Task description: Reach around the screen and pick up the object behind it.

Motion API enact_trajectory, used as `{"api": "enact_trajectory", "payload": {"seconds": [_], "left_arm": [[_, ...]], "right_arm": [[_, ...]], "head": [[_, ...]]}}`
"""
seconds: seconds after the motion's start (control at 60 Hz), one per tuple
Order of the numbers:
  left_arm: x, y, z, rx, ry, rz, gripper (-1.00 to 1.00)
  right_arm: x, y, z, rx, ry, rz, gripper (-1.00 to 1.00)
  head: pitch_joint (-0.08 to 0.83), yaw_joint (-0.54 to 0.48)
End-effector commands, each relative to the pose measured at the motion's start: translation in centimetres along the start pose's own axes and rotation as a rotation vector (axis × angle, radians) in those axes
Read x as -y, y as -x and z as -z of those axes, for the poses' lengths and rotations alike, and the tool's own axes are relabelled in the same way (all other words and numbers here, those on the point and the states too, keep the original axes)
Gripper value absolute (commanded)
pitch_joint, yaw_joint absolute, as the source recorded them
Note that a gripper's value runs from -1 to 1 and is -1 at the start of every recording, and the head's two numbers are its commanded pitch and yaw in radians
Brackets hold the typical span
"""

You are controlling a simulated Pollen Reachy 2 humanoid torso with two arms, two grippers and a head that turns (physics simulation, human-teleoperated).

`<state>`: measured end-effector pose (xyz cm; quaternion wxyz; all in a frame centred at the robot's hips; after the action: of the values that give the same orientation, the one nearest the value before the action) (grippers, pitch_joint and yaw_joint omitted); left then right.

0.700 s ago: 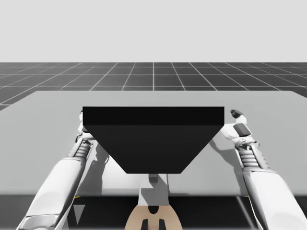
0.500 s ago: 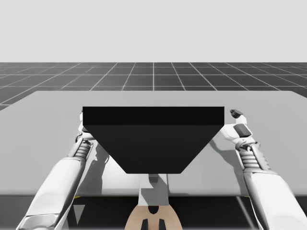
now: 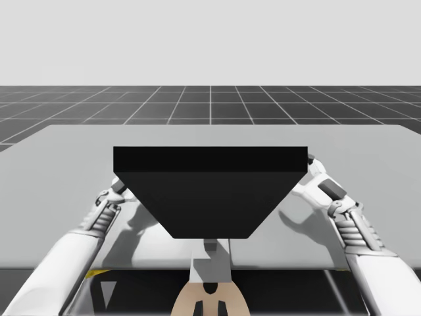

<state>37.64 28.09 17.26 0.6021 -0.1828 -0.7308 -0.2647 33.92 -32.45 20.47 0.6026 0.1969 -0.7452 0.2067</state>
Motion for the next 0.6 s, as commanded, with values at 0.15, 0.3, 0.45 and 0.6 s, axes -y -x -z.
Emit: {"api": "enact_trajectory", "payload": {"seconds": [0.15, 0.3, 0.45, 0.6], "left_arm": [[2.4, 0.1, -1.4, -0.027, 0.329, 0.027, -1.0], [3.3, 0.1, -1.7, -0.032, 0.426, 0.023, -1.0], [3.5, 0.4, -1.1, -0.044, 0.417, 0.037, -1.0], [3.8, 0.5, -0.1, -0.06, 0.446, 0.025, -1.0]], "right_arm": [[-2.2, 0.4, -0.9, 0.023, -0.314, -0.025, -1.0], [-2.7, 0.7, -1.1, 0.035, -0.376, -0.014, -1.0], [-2.7, 1.0, -0.9, 0.036, -0.388, -0.009, -1.0], [-2.8, 1.6, -0.6, 0.029, -0.397, -0.015, -1.0]], "head": [[0.059, -0.03], [0.064, -0.03], [0.067, -0.03], [0.069, -0.03]]}}
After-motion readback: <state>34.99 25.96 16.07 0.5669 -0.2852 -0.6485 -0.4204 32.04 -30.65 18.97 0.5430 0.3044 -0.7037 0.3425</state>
